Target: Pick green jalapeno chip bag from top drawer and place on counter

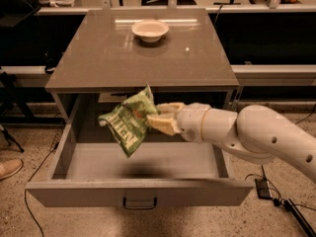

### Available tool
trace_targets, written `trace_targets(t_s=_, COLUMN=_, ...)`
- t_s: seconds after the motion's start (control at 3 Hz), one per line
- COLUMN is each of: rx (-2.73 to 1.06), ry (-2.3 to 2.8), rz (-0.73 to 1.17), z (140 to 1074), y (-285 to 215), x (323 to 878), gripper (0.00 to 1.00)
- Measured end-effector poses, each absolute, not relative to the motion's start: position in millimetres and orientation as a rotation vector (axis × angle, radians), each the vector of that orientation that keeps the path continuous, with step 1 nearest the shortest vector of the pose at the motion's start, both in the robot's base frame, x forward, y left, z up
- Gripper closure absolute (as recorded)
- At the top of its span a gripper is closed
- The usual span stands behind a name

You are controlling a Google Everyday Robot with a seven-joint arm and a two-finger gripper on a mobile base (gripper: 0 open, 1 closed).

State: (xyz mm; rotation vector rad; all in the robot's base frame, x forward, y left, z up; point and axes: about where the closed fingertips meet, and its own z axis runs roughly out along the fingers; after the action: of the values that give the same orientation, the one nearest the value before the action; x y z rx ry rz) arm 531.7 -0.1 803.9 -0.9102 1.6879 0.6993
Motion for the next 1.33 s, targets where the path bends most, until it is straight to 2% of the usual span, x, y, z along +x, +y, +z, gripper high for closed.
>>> trace_targets(t_s=0.33, rx=-0.801, ry=1.528, rz=0.665, z=866, y=-17, x=575, gripper=1.0)
trace_targets(t_s=1.0, rx=-0.562, ry=1.458, rz=0.64, z=927, y=-33, x=668, gripper=1.0)
trace_targets(t_s=1.33, rx=-0.494, ry=1.515, rz=0.599, z=936, y=-26, x=705, gripper=0.82)
